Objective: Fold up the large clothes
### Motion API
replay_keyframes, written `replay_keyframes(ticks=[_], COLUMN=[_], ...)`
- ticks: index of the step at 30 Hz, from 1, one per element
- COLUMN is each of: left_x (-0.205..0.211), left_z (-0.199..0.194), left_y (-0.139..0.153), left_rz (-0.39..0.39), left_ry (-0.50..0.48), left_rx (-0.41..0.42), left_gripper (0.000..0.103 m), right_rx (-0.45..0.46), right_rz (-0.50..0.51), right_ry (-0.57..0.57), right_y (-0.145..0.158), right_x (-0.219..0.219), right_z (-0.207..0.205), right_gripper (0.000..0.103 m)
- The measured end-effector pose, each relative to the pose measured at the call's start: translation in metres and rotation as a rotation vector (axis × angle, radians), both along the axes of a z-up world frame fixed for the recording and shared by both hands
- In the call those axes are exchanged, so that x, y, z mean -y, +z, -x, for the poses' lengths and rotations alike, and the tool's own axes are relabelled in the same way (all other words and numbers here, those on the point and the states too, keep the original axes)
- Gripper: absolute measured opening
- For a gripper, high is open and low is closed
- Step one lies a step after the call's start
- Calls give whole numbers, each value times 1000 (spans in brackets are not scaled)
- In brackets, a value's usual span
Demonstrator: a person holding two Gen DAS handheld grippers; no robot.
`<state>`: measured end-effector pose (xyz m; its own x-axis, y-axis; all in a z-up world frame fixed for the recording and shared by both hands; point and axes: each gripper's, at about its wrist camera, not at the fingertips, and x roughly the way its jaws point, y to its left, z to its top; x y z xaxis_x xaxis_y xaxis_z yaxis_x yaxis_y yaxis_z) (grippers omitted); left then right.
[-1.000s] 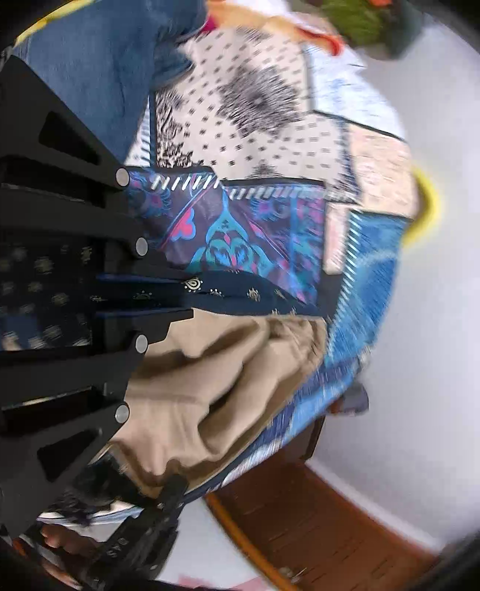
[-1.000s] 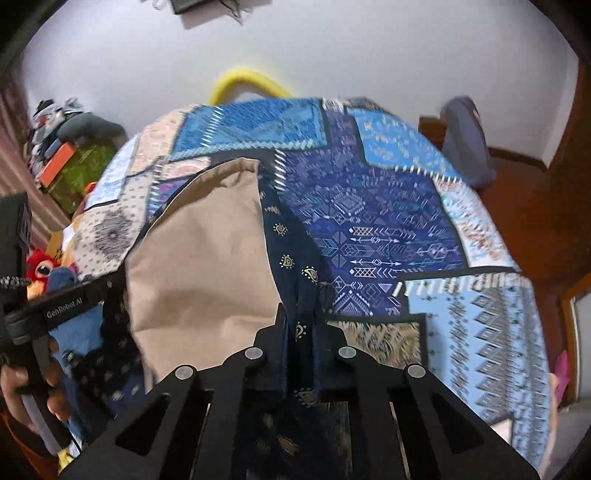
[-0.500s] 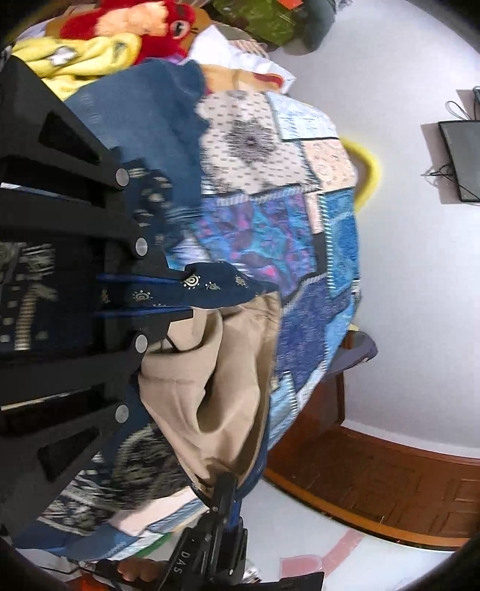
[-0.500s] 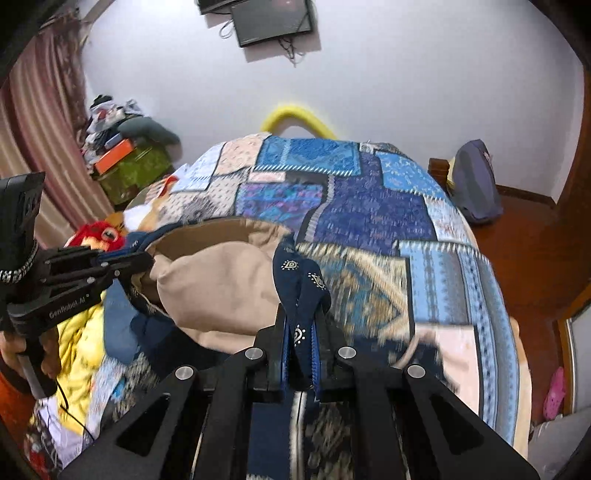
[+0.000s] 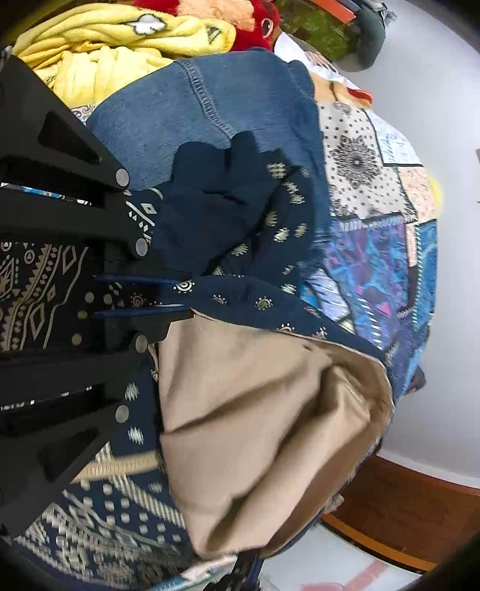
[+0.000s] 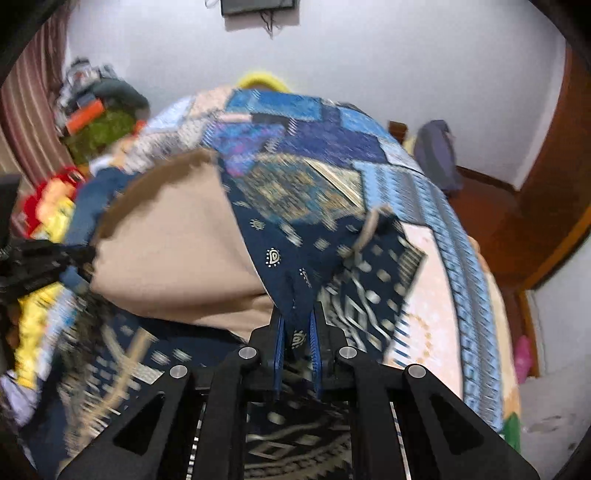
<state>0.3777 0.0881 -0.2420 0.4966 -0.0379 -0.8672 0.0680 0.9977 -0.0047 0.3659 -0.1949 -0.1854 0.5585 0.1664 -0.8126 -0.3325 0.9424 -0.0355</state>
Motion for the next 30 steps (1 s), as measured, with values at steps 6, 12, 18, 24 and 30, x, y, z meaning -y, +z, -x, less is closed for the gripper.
replay_keyframes(ticks=[6, 12, 18, 24, 30], left_x=[-5, -4, 4, 15, 17], left_z=[-1, 2, 16, 4, -49], left_y=[-20, -19, 12, 54, 51], left_rz=[-2, -9, 2, -18, -4], left_ry=[29, 6, -64, -97, -90], left_rx=[-10, -13, 14, 125, 111], left_gripper=[11, 11, 53, 62, 63], right_rx=[-57, 65, 72, 80, 5], right_rz=[17, 121, 43, -102, -183], right_ry=[-2, -63, 24, 87, 97], right_y=[-19, -10, 16, 42, 36], right_x=[12, 27, 21, -6, -34], right_z=[8, 19, 29, 9, -37], right_gripper=[11, 94, 94, 94, 94])
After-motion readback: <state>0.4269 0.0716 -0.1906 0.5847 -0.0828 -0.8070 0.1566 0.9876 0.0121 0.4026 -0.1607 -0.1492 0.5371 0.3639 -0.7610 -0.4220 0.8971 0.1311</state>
